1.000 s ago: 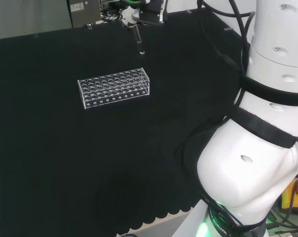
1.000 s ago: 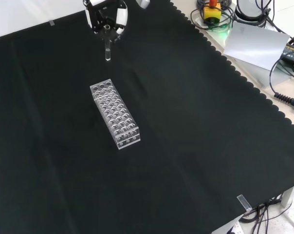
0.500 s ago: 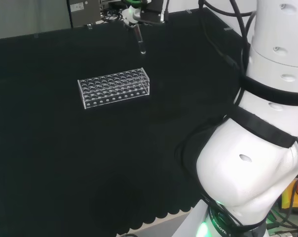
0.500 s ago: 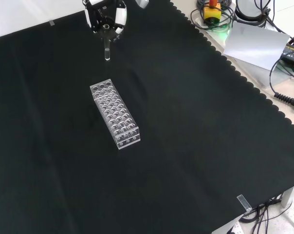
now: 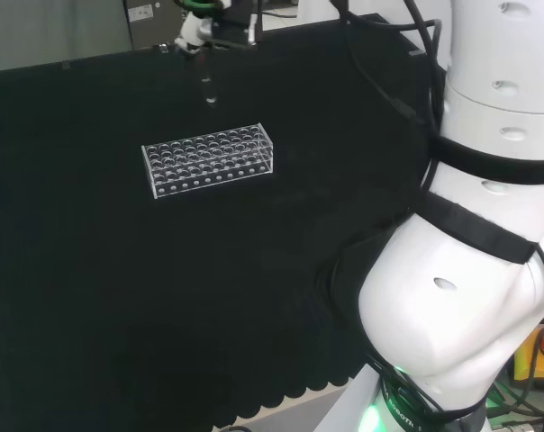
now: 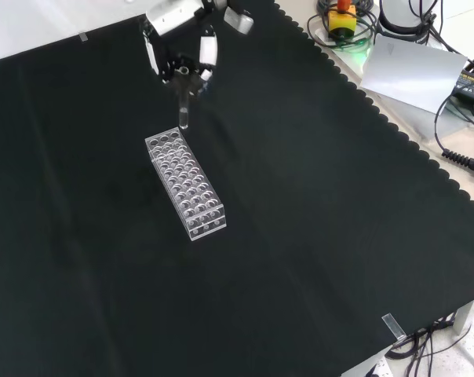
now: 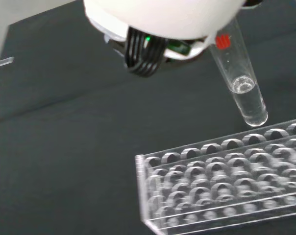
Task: Shake the test tube.
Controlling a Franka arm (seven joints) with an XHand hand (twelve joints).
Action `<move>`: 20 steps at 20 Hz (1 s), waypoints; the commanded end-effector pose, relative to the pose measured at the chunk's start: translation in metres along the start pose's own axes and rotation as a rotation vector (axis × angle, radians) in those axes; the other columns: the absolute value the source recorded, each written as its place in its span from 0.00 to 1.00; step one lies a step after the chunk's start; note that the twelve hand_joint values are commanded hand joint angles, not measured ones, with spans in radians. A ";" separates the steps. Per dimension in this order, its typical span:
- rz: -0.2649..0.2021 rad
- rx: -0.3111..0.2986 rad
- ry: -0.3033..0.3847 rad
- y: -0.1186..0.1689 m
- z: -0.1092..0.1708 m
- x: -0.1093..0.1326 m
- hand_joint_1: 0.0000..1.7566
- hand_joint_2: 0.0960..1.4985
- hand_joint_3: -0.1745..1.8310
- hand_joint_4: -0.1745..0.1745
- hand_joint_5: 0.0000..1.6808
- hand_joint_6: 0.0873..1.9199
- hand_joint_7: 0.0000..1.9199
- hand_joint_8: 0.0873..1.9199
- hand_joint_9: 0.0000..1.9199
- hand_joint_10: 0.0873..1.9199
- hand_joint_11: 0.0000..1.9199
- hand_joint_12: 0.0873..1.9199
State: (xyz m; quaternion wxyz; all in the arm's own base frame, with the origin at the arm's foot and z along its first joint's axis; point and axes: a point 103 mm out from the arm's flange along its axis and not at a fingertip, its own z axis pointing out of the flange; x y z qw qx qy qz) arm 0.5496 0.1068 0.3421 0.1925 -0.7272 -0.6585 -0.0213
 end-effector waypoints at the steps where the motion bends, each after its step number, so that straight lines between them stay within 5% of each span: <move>1: -0.127 0.034 0.029 -0.002 0.016 0.064 0.71 0.38 0.40 0.00 0.85 0.15 0.92 0.17 0.88 0.35 0.70 0.42; 9: -0.150 0.031 0.023 -0.004 0.016 0.075 0.71 0.38 0.40 0.00 0.85 0.15 0.92 0.17 0.88 0.35 0.70 0.42; 20: 0.034 -0.011 -0.029 -0.002 -0.007 -0.025 0.71 0.38 0.40 0.00 0.85 0.15 0.92 0.17 0.88 0.36 0.70 0.42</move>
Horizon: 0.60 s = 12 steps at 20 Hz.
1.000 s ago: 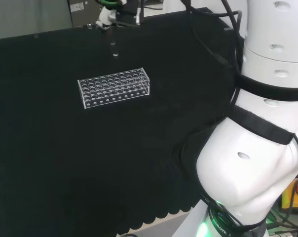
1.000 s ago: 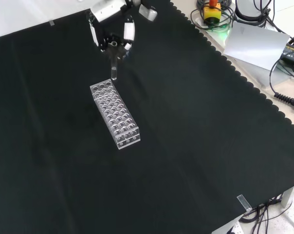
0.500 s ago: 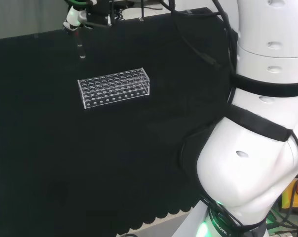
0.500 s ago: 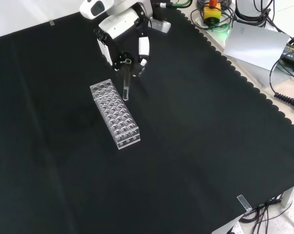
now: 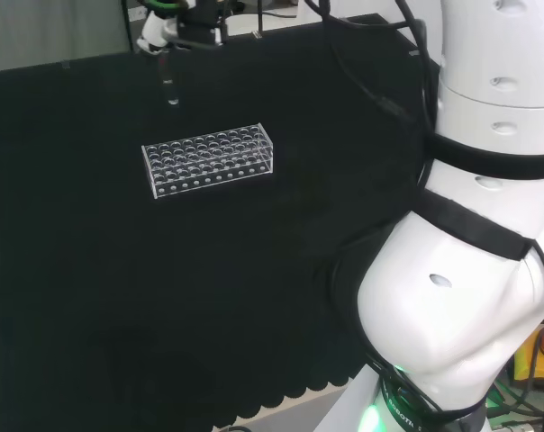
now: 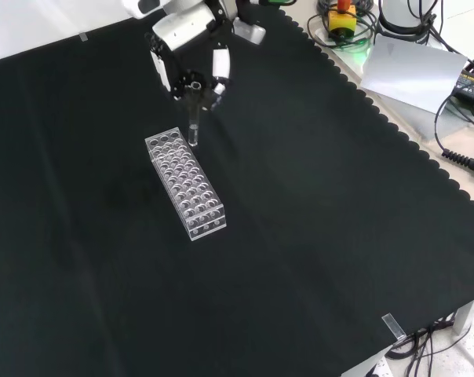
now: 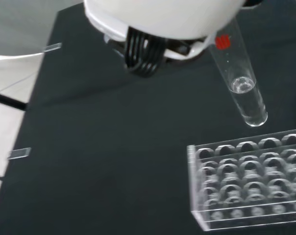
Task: Shake the test tube.
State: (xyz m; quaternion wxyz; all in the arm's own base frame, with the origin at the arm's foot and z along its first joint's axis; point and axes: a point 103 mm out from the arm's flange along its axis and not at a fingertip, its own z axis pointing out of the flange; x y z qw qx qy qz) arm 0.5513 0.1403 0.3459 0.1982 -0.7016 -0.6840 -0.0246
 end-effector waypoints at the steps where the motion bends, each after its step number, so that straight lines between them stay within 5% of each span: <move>1: 0.127 -0.028 -0.038 -0.006 -0.016 -0.070 0.71 0.38 0.40 0.00 0.85 0.15 0.92 0.17 0.88 0.36 0.70 0.42; 8: 0.226 -0.052 -0.066 -0.014 -0.032 -0.122 0.71 0.38 0.40 0.00 0.85 0.15 0.92 0.17 0.88 0.36 0.70 0.42; 12: 0.245 -0.056 -0.070 -0.016 -0.034 -0.128 0.71 0.38 0.40 0.00 0.85 0.15 0.92 0.17 0.88 0.36 0.70 0.42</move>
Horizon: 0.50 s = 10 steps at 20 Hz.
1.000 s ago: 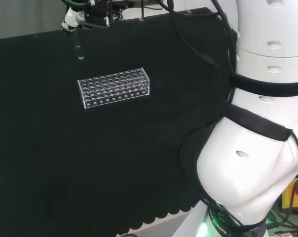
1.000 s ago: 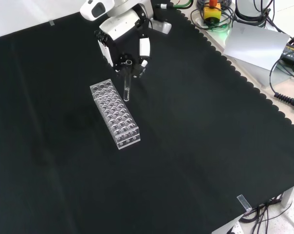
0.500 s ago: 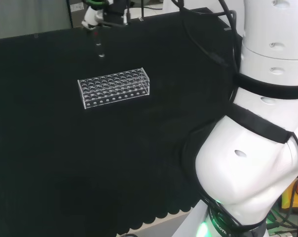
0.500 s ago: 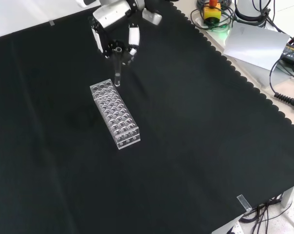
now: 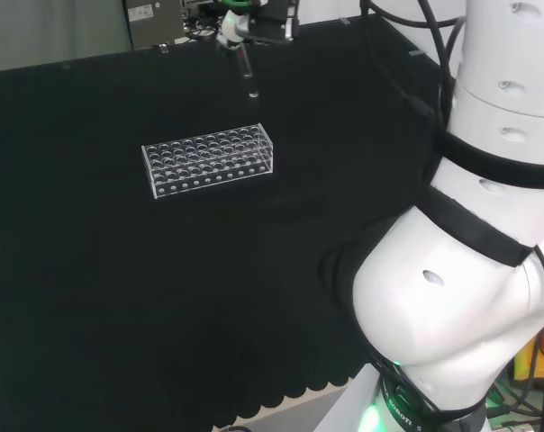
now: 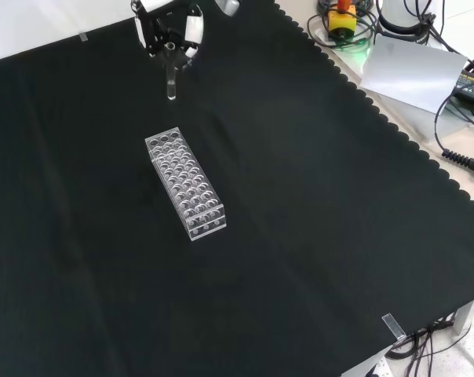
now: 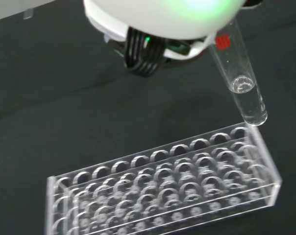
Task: Shake the test tube.
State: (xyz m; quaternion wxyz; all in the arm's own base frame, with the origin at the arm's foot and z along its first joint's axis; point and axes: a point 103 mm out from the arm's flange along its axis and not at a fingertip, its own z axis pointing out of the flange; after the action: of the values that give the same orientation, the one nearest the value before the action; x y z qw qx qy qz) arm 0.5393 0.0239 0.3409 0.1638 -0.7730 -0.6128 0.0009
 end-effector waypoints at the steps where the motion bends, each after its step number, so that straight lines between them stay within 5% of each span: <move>1: 0.037 -0.010 -0.009 0.000 -0.004 -0.015 0.71 0.38 0.40 0.00 0.85 0.15 0.92 0.17 0.88 0.36 0.70 0.42; 10: -0.028 0.012 0.035 0.000 0.011 0.023 0.71 0.38 0.40 0.00 0.85 0.15 0.92 0.17 0.88 0.36 0.70 0.42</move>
State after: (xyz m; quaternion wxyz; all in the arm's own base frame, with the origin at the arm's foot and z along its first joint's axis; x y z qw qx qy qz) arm 0.5394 0.0291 0.3376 0.1696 -0.7738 -0.6104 -0.0028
